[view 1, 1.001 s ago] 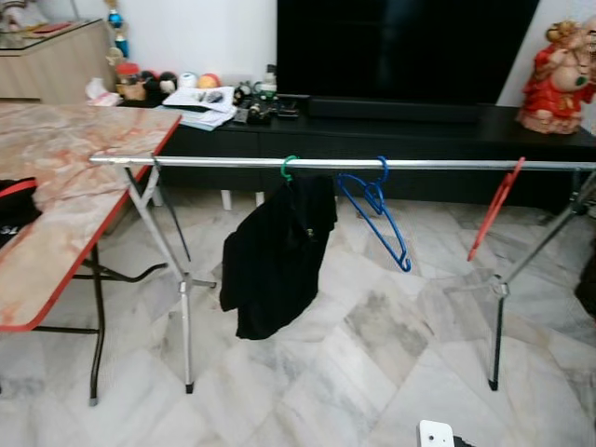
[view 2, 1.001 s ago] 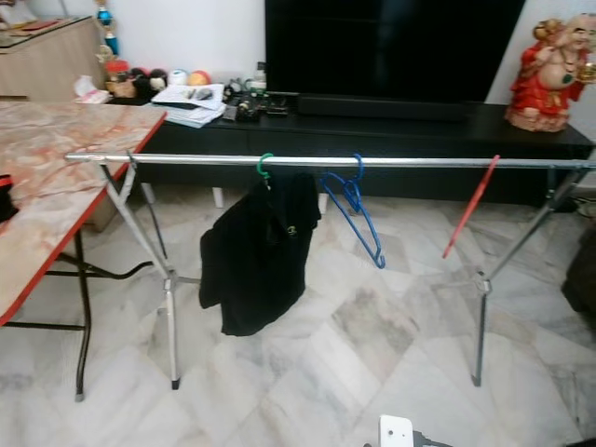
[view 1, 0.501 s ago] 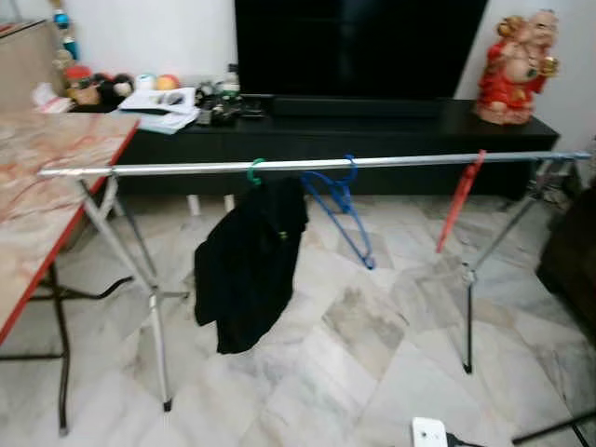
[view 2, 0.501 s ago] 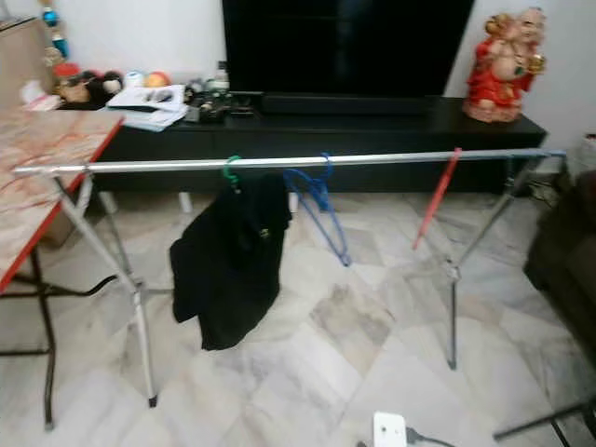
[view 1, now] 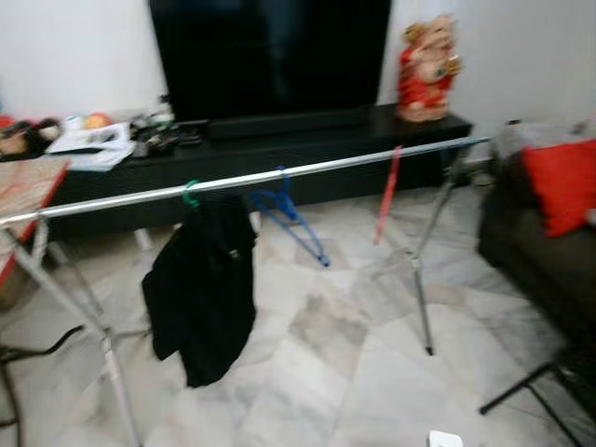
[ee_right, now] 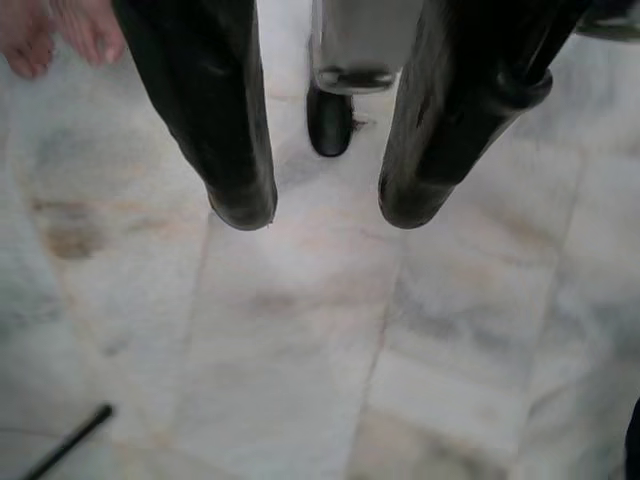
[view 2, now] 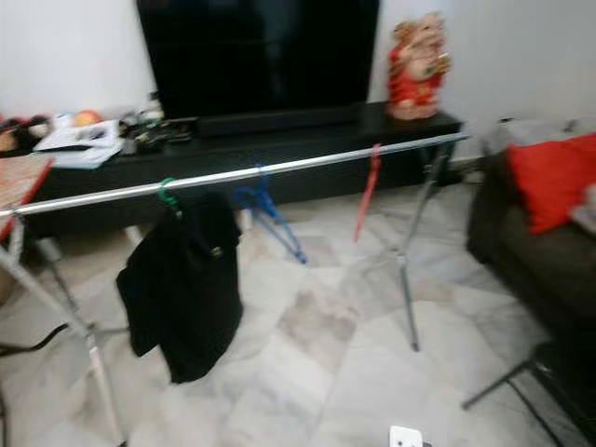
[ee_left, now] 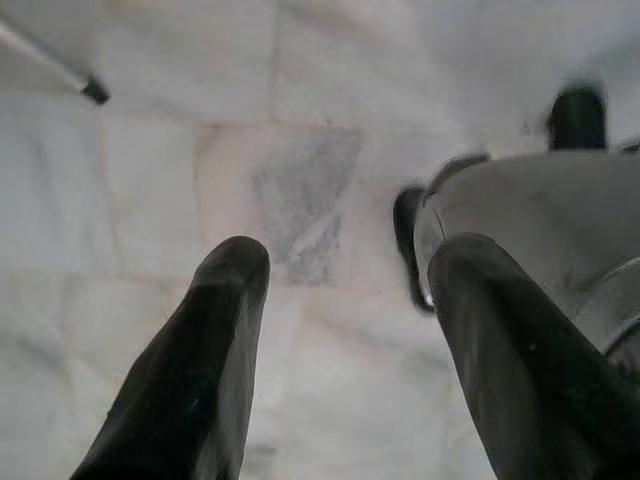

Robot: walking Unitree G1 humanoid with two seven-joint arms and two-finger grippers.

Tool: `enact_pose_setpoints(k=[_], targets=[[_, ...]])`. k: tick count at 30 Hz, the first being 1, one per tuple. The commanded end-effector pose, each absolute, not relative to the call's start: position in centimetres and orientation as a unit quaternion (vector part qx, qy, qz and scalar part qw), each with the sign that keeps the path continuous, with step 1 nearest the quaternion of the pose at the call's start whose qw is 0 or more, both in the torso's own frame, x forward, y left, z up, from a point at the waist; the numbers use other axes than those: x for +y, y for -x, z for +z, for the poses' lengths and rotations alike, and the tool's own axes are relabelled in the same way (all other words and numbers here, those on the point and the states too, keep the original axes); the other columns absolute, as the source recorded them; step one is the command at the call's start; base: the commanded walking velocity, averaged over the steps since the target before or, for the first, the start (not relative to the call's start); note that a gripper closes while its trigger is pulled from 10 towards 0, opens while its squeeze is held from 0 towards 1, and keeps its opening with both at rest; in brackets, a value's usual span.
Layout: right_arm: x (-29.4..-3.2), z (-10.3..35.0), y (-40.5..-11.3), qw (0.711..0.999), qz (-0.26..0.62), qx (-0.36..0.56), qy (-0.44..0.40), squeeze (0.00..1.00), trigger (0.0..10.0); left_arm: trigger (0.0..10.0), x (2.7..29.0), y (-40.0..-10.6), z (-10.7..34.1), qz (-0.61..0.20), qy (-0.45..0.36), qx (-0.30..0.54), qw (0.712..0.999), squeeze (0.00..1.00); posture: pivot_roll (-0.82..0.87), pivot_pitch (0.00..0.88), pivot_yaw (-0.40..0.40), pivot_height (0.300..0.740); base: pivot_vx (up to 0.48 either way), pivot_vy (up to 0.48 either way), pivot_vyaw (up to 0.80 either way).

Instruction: Hang hanger

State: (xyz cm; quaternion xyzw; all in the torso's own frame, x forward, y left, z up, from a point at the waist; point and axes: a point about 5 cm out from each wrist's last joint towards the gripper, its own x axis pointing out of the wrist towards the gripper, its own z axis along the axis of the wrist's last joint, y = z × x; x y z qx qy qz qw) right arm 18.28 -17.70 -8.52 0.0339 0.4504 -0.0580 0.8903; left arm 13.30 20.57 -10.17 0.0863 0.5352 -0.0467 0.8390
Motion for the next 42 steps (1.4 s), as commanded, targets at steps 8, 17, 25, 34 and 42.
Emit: enact_pose_setpoints(k=[8,17,25,34,42], targets=[[-18.21,-8.66,-17.86,0.888,-0.061,0.454,-0.026,0.00,10.0,10.0,19.93,-13.80,-10.08,-0.053,-0.082,0.525,0.845,0.00,0.15,0.000,0.005,0.740,0.000,0.000,-0.76],[-17.96,-8.70,-17.79,0.889,-0.059,0.453,-0.029,0.00,10.0,10.0,20.17,-13.65,-10.10,-0.055,-0.086,0.529,0.843,0.00,0.14,0.000,0.016,0.740,0.000,0.000,-0.76],[-17.70,-8.71,-17.72,0.893,-0.057,0.445,-0.032,0.00,10.0,10.0,20.20,-13.51,-10.12,-0.058,-0.079,0.528,0.844,0.00,0.14,0.000,0.024,0.740,0.032,0.000,-0.38],[-17.54,-8.73,-17.70,0.893,-0.055,0.445,-0.033,0.00,10.0,10.0,20.26,-13.46,-10.12,-0.058,-0.078,0.528,0.844,0.00,0.15,0.000,0.024,0.740,0.315,0.000,0.00],[-17.51,-8.65,-17.86,0.894,-0.056,0.442,-0.034,0.00,10.0,10.0,20.24,-13.49,-10.12,-0.057,-0.076,0.528,0.844,0.00,0.14,0.000,0.023,0.740,0.328,0.000,0.00]])
